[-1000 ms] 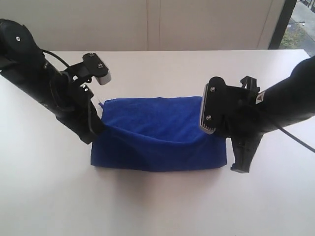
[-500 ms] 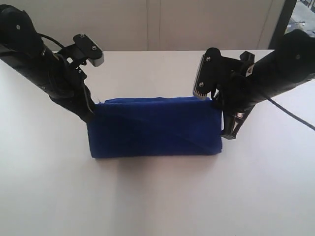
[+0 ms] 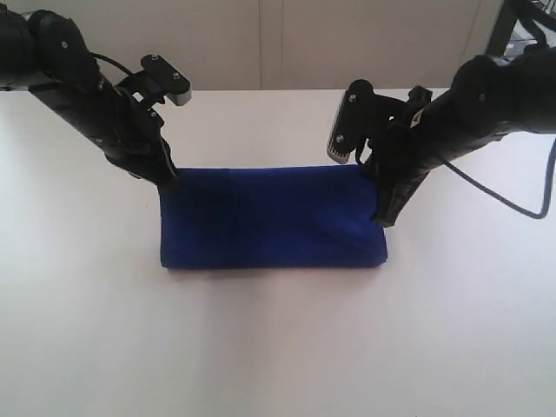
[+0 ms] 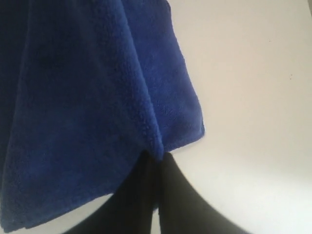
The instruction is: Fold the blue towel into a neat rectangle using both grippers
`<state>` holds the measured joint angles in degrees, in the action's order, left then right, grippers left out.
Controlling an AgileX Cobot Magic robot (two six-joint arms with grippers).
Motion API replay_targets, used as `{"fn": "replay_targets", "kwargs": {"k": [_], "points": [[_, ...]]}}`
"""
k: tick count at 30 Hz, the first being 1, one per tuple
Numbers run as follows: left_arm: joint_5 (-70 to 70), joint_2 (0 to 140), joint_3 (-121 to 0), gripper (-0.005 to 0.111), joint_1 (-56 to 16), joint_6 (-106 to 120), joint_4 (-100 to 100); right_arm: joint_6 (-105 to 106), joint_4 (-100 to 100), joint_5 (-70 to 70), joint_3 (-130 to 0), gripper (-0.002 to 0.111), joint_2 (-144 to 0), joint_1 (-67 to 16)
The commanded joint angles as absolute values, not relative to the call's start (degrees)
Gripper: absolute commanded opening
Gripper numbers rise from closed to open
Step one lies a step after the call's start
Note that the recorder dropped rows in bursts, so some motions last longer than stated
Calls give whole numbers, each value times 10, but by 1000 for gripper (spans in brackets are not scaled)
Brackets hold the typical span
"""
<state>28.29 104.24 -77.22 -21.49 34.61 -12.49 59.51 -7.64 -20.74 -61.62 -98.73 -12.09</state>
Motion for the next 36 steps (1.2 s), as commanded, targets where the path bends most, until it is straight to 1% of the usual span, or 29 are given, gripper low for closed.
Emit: {"fn": "replay_targets", "kwargs": {"k": [1, 8, 23, 36], "points": [[281, 1054, -796, 0, -212, 345, -132, 591, -72, -201, -638, 0, -1002, -99], [266, 1082, -824, 0, -212, 345, -132, 603, -71, -191, -655, 0, -1010, -80], [259, 1089, -861, 0, -206, 343, -131, 617, -68, -145, -672, 0, -1045, -80], [255, 1142, -896, 0, -200, 340, -133, 617, -68, -122, -709, 0, -1102, -80]]}}
